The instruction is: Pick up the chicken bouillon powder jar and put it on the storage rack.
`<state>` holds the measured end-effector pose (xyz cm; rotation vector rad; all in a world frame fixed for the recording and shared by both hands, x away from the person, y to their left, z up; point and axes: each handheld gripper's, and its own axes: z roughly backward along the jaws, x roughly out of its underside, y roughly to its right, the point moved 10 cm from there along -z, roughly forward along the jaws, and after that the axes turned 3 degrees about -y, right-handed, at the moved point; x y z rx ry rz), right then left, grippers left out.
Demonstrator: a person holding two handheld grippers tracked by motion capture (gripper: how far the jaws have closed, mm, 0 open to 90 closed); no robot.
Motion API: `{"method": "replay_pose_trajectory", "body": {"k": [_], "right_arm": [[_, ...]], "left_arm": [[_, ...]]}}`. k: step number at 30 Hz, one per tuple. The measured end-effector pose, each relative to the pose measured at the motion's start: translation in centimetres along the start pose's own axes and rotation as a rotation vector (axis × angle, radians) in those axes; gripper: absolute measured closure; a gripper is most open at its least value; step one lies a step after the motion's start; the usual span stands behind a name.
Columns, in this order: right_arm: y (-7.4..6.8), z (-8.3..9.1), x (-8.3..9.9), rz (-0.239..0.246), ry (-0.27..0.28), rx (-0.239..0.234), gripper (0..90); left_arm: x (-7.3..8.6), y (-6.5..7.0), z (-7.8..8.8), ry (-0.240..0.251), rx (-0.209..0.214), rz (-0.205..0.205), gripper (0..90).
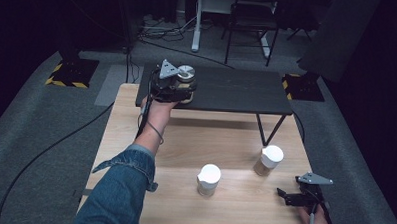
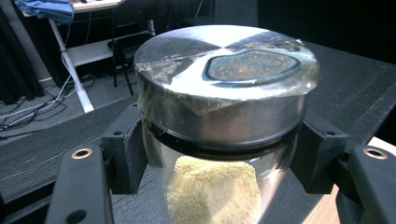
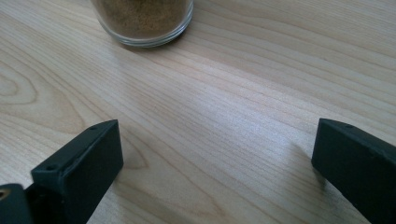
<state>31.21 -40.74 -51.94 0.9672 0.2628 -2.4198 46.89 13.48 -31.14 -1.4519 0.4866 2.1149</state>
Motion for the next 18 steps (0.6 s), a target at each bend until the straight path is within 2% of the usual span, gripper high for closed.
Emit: {"method": "replay_pose_trajectory", "body": {"k": [6, 8, 11, 18], "right_arm": [[0.0, 0.0, 0.0, -0.001, 0.0, 0.0, 1.7], [0.0, 0.0, 0.0, -0.001, 0.0, 0.0, 1.7], [0.0, 0.0, 0.0, -0.001, -0.001, 0.001, 1.6], [0.0, -0.1, -0.1, -0.002, -0.003, 0.004, 0.9]], "left_arm": [[0.2, 0.0, -0.1, 0.009, 0.0, 0.005, 30.6], [0.2, -0.1, 0.0, 0.02, -0.004, 0.017, 25.2], [0.2, 0.0, 0.4, 0.022, -0.005, 0.008, 17.4], [0.4, 0.4, 1.9, 0.066, 0.0, 0.006, 11.7]]}}
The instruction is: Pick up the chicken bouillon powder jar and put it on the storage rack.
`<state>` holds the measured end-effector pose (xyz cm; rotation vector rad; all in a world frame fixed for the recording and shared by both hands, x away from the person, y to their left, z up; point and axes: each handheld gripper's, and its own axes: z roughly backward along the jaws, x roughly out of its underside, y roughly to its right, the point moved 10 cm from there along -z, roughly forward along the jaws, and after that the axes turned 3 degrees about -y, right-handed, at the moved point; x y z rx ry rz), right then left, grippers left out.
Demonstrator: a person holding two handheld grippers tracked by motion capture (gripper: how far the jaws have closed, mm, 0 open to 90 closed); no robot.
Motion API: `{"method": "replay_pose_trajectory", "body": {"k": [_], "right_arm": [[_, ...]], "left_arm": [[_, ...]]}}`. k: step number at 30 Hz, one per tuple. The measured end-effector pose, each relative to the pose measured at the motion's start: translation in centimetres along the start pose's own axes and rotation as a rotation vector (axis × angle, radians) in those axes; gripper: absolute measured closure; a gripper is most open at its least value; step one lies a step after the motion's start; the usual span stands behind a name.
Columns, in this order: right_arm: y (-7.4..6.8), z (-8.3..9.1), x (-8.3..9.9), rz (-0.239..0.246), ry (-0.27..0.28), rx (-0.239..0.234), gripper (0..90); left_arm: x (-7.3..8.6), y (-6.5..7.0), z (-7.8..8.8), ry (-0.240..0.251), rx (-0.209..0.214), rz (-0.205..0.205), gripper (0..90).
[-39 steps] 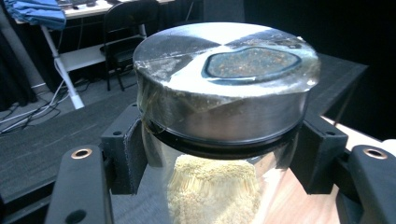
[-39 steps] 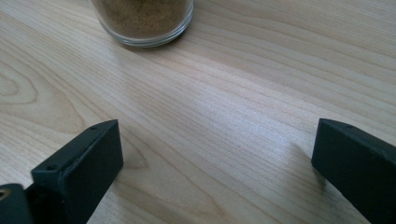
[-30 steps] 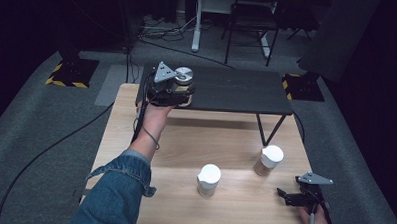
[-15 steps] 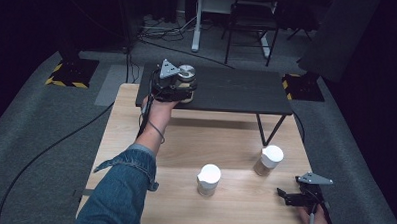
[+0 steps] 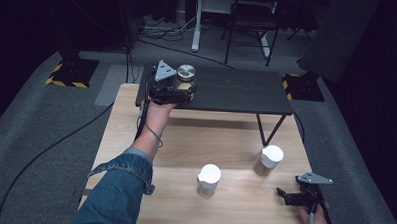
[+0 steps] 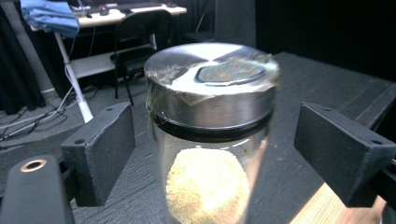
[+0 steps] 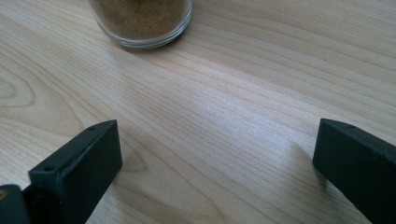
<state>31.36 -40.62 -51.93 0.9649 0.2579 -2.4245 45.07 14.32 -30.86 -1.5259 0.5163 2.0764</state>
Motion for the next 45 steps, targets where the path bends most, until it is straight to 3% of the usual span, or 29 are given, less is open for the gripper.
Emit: {"method": "replay_pose_trajectory", "body": {"k": [4, 12, 15, 25, 32, 45], "right_arm": [[0.0, 0.0, 0.0, 0.0, 0.0, 0.0, 0.8], [0.0, -0.1, -0.1, -0.002, -0.001, 0.0, 0.6], [0.0, -0.1, -0.1, -0.005, -0.002, 0.002, 0.5], [0.0, -0.2, -0.2, -0.01, -0.001, 0.01, 0.5], [0.0, -0.2, -0.2, -0.012, -0.001, 0.011, 0.5], [0.0, -0.2, -0.2, -0.012, -0.001, 0.011, 0.5]], "left_arm": [[0.2, 0.3, 1.0, 0.019, -0.001, 0.012, 10.6], [0.8, 0.7, 2.3, 0.011, -0.013, -0.002, 8.7], [1.5, 1.0, 3.2, 0.031, -0.014, -0.007, 7.2], [2.8, 1.9, 4.9, 0.021, 0.001, -0.017, 7.3], [3.9, 2.4, 5.6, 0.024, -0.002, -0.031, 7.6], [6.5, 2.5, 6.1, 0.003, -0.015, -0.001, 8.8]]}}
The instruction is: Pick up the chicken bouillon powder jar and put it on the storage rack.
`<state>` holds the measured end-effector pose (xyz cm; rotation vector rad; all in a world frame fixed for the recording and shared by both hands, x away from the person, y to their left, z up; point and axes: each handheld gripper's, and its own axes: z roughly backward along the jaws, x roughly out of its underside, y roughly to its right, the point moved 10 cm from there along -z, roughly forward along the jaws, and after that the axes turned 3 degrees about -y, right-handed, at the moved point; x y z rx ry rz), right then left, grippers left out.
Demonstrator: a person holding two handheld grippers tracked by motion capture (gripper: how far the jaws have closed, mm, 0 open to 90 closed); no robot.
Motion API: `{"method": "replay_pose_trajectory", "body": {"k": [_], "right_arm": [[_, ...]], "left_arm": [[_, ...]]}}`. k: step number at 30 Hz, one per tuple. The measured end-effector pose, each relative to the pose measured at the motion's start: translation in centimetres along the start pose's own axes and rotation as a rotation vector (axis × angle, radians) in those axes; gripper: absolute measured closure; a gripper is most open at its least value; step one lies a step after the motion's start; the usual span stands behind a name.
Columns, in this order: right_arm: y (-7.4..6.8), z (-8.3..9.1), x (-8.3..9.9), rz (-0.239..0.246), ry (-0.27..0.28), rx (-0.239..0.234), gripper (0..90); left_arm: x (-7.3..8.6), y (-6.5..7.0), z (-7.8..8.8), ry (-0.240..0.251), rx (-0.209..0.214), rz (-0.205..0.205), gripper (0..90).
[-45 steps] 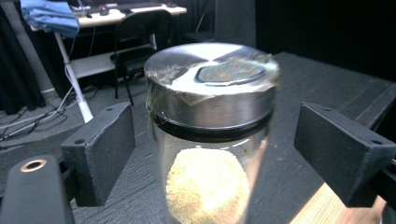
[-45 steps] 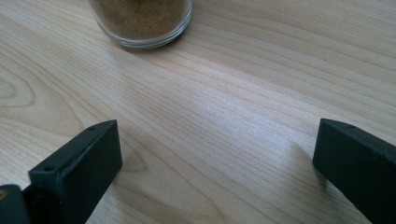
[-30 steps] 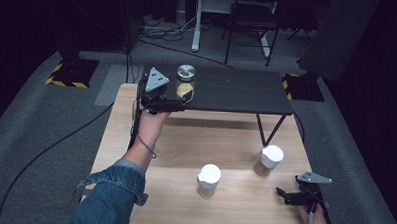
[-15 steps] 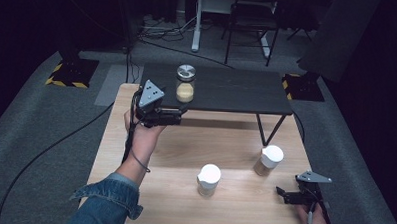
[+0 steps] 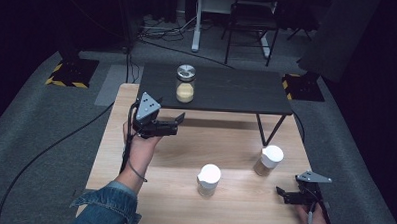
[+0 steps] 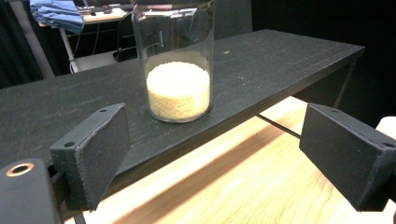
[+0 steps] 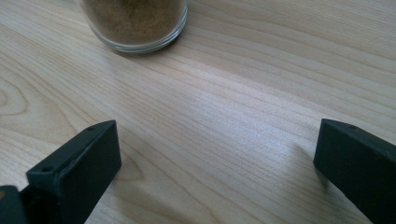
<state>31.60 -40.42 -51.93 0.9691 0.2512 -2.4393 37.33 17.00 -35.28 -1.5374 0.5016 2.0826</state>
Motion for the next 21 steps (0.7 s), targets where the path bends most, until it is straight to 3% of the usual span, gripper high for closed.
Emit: {"method": "replay_pose_trajectory", "body": {"k": [11, 21], "right_arm": [[0.0, 0.0, 0.0, -0.001, 0.0, 0.001, 0.5], [0.0, 0.0, 0.0, -0.001, 0.0, 0.001, 0.5]], "left_arm": [[2.3, 0.4, 0.4, -0.031, 0.013, -0.007, 9.9], [4.7, 0.6, 0.7, -0.041, 0.021, 0.014, 9.9]]}}
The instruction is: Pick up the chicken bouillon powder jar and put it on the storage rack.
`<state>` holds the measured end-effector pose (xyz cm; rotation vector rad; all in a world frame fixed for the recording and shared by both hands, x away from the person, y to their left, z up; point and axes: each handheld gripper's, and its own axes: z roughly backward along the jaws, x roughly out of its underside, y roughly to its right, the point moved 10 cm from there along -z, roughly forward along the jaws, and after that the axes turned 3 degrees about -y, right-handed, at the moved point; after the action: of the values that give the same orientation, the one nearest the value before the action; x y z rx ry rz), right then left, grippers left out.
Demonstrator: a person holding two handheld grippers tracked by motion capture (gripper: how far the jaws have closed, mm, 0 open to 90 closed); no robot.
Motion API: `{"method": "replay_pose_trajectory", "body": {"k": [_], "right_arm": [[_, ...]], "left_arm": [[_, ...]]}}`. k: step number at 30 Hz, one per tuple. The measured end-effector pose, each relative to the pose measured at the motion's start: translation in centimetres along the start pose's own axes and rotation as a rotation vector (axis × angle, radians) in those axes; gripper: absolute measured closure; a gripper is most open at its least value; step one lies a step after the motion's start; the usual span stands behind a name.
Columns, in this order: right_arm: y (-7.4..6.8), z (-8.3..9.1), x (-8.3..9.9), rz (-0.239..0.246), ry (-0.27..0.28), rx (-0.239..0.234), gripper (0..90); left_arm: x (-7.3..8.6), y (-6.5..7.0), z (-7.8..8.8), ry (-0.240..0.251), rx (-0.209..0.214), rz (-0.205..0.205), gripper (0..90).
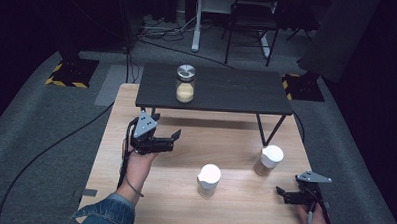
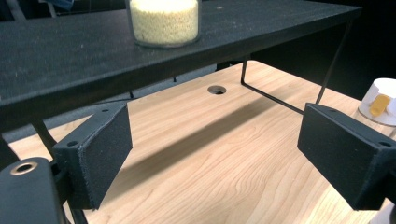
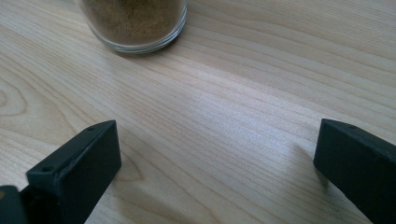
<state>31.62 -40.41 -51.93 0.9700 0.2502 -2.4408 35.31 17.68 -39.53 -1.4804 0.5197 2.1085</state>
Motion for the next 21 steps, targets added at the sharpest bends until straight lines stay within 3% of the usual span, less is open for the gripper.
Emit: {"method": "replay_pose_trajectory", "body": {"k": [9, 16, 21], "right_arm": [[0.0, 0.0, 0.0, 0.0, 0.0, 0.0, 0.5], [0.0, 0.0, 0.0, 0.0, 0.0, 0.0, 0.5], [0.0, 0.0, 0.0, 0.0, 0.0, 0.0, 0.5]], "left_arm": [[2.2, 0.1, 0.0, -0.031, -0.002, -0.01, 9.7], [4.1, 0.2, -0.1, -0.05, -0.006, 0.039, 9.4], [5.0, 0.4, -0.1, -0.073, -0.016, 0.047, 9.3]]}}
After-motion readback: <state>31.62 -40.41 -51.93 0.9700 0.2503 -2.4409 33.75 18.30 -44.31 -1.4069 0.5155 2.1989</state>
